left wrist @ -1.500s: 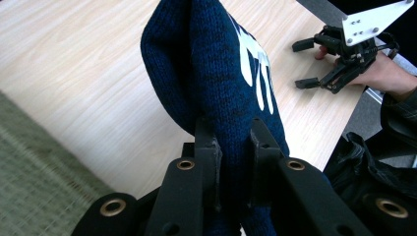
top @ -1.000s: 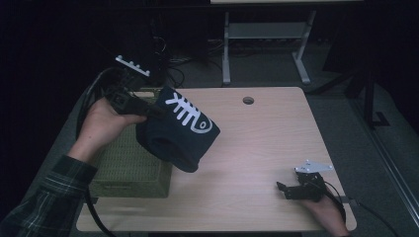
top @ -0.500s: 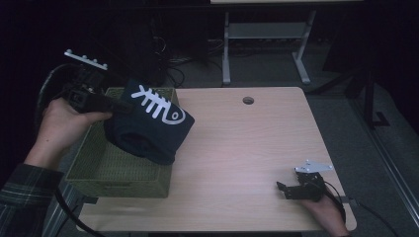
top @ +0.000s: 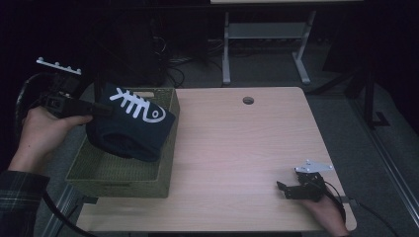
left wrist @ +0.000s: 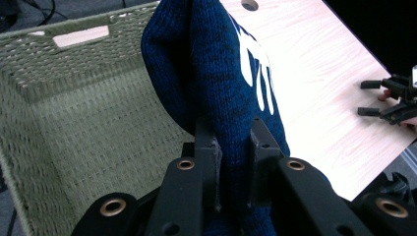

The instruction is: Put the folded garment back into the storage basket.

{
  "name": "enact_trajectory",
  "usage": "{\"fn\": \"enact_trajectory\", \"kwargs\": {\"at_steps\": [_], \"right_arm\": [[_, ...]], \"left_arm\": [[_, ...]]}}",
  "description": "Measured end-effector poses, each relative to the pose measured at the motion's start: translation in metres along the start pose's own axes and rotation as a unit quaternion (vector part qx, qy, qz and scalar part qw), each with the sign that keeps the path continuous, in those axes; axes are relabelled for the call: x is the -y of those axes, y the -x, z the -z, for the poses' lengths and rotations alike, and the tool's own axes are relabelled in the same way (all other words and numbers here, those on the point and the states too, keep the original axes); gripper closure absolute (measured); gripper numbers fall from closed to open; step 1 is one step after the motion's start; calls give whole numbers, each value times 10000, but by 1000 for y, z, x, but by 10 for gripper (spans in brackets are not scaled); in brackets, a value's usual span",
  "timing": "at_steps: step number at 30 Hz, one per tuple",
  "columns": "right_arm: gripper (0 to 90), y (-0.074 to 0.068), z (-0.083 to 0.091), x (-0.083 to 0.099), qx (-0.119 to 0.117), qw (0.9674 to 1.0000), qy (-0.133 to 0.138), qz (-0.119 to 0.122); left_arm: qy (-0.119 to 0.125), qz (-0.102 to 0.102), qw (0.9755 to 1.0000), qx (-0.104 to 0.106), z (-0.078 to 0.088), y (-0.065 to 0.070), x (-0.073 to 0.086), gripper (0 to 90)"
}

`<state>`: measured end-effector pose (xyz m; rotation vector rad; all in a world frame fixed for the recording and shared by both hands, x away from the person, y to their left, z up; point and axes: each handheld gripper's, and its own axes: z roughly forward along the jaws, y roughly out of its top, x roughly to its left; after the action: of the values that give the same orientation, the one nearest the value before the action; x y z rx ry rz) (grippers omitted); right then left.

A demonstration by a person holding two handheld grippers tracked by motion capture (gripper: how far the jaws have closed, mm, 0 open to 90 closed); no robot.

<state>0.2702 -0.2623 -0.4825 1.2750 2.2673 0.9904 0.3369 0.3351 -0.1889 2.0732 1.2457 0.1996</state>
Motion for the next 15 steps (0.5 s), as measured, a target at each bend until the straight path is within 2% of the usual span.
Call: {"fn": "enact_trajectory", "kwargs": {"at_steps": [15], "right_arm": [[125, 0, 0, 0, 7, 10000, 8, -5]], "left_arm": [[-106, 458, 9988, -168, -19, -35, 26, 791]]}}
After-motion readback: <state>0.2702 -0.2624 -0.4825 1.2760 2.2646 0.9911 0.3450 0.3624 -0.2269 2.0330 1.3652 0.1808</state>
